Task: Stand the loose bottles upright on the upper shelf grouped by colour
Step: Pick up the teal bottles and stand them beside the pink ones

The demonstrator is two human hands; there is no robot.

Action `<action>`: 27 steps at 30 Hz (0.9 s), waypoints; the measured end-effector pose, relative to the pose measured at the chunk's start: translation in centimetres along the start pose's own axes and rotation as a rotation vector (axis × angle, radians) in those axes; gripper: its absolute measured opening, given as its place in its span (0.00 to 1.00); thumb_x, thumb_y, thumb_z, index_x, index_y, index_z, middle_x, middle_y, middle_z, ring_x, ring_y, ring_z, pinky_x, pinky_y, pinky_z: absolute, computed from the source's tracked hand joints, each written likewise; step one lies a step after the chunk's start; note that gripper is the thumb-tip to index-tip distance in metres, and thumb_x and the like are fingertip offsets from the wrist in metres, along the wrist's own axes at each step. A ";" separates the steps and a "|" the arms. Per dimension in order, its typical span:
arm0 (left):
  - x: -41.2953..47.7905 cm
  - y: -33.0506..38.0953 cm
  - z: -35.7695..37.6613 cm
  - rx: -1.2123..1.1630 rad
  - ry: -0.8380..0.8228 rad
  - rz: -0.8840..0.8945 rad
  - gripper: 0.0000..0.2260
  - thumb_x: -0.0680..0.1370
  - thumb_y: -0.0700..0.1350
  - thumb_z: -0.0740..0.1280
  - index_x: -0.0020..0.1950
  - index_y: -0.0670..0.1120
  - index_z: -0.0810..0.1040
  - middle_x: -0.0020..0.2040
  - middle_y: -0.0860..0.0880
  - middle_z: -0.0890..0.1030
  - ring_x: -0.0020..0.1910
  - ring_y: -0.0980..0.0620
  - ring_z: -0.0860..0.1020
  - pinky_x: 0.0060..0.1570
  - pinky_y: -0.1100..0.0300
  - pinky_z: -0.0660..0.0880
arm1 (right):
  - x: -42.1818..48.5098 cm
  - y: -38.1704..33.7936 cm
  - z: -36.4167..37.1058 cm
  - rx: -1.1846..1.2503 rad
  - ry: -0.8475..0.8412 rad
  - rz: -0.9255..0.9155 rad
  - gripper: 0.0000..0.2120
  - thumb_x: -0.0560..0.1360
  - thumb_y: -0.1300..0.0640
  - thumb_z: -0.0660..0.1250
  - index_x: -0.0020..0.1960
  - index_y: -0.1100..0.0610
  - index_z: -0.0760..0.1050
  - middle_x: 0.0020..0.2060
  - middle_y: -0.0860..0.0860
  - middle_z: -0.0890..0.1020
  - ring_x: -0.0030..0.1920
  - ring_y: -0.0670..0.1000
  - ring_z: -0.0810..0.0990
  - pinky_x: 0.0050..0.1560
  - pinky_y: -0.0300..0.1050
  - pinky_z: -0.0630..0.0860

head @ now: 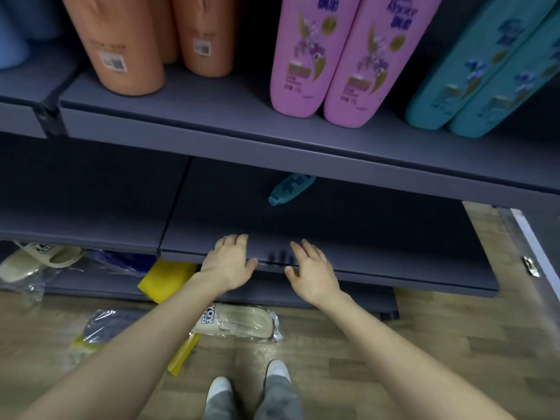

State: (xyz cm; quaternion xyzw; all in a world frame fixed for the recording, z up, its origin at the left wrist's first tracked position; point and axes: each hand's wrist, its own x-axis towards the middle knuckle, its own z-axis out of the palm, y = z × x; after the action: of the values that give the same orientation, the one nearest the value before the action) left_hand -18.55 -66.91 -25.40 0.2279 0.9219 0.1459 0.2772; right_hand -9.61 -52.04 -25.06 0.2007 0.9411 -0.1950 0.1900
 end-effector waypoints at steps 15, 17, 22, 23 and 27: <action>9.6 -0.4 3.9 0.148 0.097 -0.013 0.25 0.80 0.52 0.58 0.75 0.46 0.58 0.70 0.43 0.65 0.68 0.42 0.65 0.62 0.51 0.67 | 11.1 3.5 1.8 -0.092 -0.008 0.000 0.29 0.80 0.49 0.56 0.77 0.51 0.49 0.77 0.52 0.51 0.75 0.58 0.55 0.73 0.55 0.57; 10.8 0.0 4.3 0.156 0.128 -0.005 0.25 0.80 0.53 0.58 0.75 0.46 0.58 0.70 0.43 0.65 0.68 0.42 0.65 0.61 0.51 0.68 | 12.5 3.8 1.9 -0.086 -0.005 0.003 0.29 0.81 0.49 0.56 0.77 0.51 0.48 0.77 0.52 0.49 0.76 0.58 0.52 0.73 0.57 0.57; 13.5 0.7 5.2 0.131 0.168 0.027 0.25 0.80 0.52 0.58 0.74 0.46 0.58 0.71 0.44 0.64 0.69 0.43 0.64 0.62 0.52 0.66 | 15.6 3.8 1.7 -0.091 0.050 -0.027 0.29 0.80 0.51 0.57 0.77 0.51 0.49 0.77 0.53 0.50 0.75 0.59 0.52 0.72 0.57 0.54; 14.0 0.8 5.3 0.120 0.179 0.031 0.24 0.80 0.52 0.58 0.75 0.46 0.58 0.71 0.45 0.64 0.69 0.43 0.63 0.63 0.52 0.66 | 16.2 3.8 1.7 -0.094 0.071 -0.035 0.29 0.80 0.51 0.58 0.77 0.51 0.49 0.77 0.53 0.50 0.75 0.59 0.53 0.72 0.57 0.55; 15.9 1.4 5.1 0.082 0.222 0.013 0.24 0.80 0.50 0.58 0.75 0.46 0.57 0.71 0.45 0.64 0.70 0.45 0.63 0.64 0.52 0.65 | 18.3 3.8 1.7 -0.095 0.152 -0.095 0.31 0.79 0.54 0.61 0.77 0.54 0.51 0.76 0.55 0.53 0.73 0.60 0.58 0.72 0.57 0.59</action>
State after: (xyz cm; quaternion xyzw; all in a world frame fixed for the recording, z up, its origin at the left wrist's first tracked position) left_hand -26.88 -57.02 -36.02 0.2275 0.9506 0.1343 0.1627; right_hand -22.96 -44.00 -35.58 0.1606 0.9695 -0.1429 0.1177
